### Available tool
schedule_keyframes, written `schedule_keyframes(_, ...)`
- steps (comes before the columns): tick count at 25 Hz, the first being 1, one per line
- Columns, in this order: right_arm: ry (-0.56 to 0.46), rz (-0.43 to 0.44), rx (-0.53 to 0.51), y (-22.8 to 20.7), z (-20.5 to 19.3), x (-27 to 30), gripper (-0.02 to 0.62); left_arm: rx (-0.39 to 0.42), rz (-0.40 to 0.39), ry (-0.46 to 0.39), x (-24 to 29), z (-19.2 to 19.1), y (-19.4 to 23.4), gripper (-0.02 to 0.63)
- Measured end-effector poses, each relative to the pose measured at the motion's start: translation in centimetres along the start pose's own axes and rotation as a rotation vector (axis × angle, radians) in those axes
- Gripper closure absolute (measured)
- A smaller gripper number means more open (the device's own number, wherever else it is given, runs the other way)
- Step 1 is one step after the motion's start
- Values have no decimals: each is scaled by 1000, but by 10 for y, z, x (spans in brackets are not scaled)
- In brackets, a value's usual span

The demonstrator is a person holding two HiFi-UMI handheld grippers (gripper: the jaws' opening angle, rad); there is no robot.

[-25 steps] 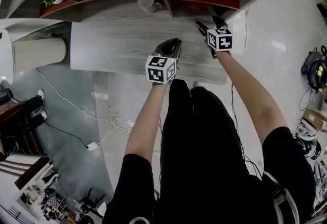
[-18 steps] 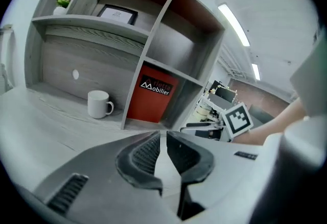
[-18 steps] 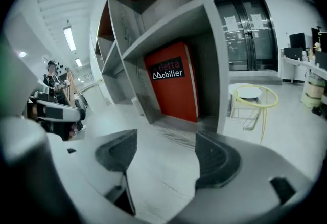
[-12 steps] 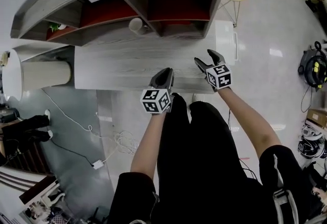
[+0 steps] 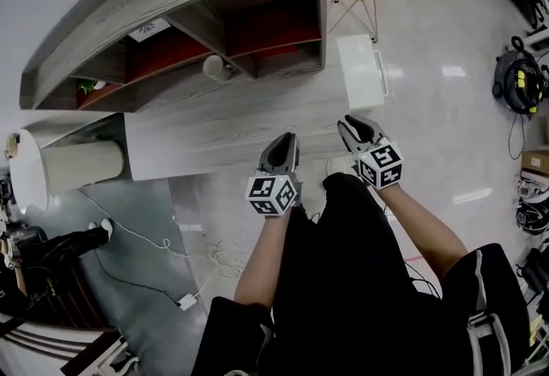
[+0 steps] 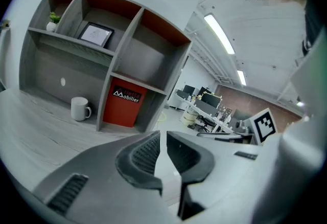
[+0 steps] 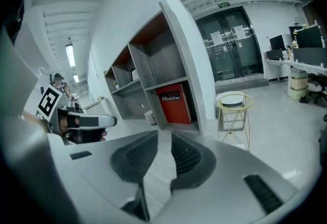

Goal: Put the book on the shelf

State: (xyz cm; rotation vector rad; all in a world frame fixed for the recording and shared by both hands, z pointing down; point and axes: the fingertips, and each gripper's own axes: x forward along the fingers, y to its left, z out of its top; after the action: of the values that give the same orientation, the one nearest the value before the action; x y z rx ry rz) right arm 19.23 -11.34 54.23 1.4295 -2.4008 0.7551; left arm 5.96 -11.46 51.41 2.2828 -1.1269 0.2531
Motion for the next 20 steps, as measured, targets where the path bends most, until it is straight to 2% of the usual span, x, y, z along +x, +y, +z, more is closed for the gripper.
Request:
schedule_keyframes(2,-5,-23,3,17,-1,-21,573,27,-26,-5,-17,1,-9,568)
schedule_keyframes(4,-6,-39,2,38,-5,-39,595,36,-49,-8,-40,-1,-13,568)
schedule_keyframes(10,-33,-138,7,121,-36,-90,595,71,-109,-8,-136,-24,-19,569)
schedule_keyframes(15,-90,-200,20,202,-55,-116,595,75,-87,-37,-225,-33,8,569)
schedule_keyframes(20,-146,-219,-3,272,-58,-149,595,137,-87,-92,-300,-29,13,569)
